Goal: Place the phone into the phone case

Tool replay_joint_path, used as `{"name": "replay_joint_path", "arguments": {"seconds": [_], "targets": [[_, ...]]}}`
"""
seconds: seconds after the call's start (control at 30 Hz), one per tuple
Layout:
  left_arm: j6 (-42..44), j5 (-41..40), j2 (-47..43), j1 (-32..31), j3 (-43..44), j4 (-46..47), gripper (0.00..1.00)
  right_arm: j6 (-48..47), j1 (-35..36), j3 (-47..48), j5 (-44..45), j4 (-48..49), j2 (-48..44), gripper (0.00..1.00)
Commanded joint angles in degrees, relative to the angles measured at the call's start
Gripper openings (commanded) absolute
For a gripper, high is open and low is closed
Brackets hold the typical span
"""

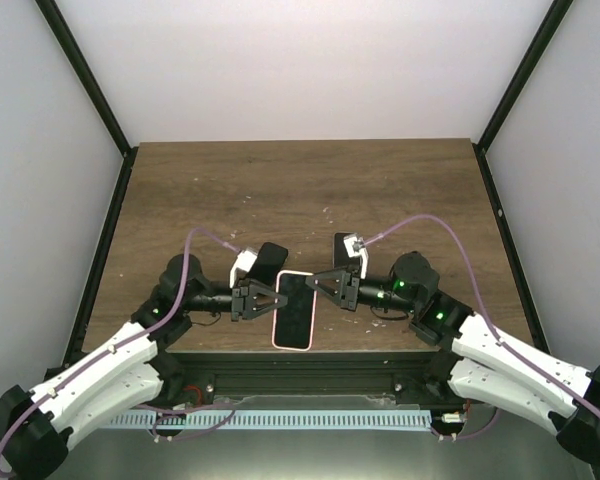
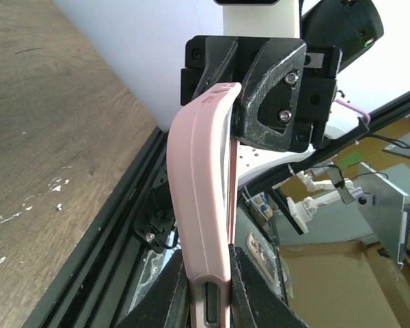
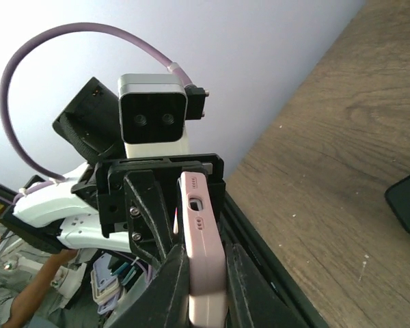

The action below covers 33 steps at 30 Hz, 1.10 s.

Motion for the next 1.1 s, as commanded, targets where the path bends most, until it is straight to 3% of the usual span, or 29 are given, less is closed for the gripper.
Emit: {"name": "replay_joint_path", "arguments": {"seconds": [0.0,0.1,0.2,0.3,0.5,0.6,0.83,0.93,1.07], "targets": [[5.20,-5.65,2.21,0.08,3.85,-8.24,0.00,-1.99,0.15,3.69,1.44,-3.66,0.50,0.01],[5.67,-4.76,3.67,0.09,5.43,-8.83,0.00,-1.28,0.15,3.81,2.34,-4.29,0.56,0.02],[4.62,-4.65,3.52,0.03,5.84,-7.56,0.00,-0.93,0.23,4.11,1.48,-4.69,0.60,0.30],[1.04,-4.99,2.61,0.03,5.77,-3.81,0.00,0.20,0.17,2.04,-1.58,-1.82,0.68,0.44],[-2.03,-7.75,0.65,0.05,5.77,1.72,0.00,4.16,0.25,-2.74,-6.94,3.63,1.78,0.48],[-3.30,-9.66,0.08,0.01,4.82,4.73,0.00,5.31,0.25,-4.77,-8.68,6.30,1.91,0.42],[-4.04,-11.36,2.34,0.05,5.01,5.69,0.03,2.97,0.21,-4.49,-8.84,4.74,0.42,0.03],[-3.07,-12.56,2.68,0.09,6.65,1.46,0.25,2.24,0.23,-5.01,-8.91,4.01,-0.24,0.01],[-0.25,-15.58,1.41,0.05,9.43,-5.81,0.32,1.55,0.24,-5.96,-11.10,3.97,-1.07,0.01]]}}
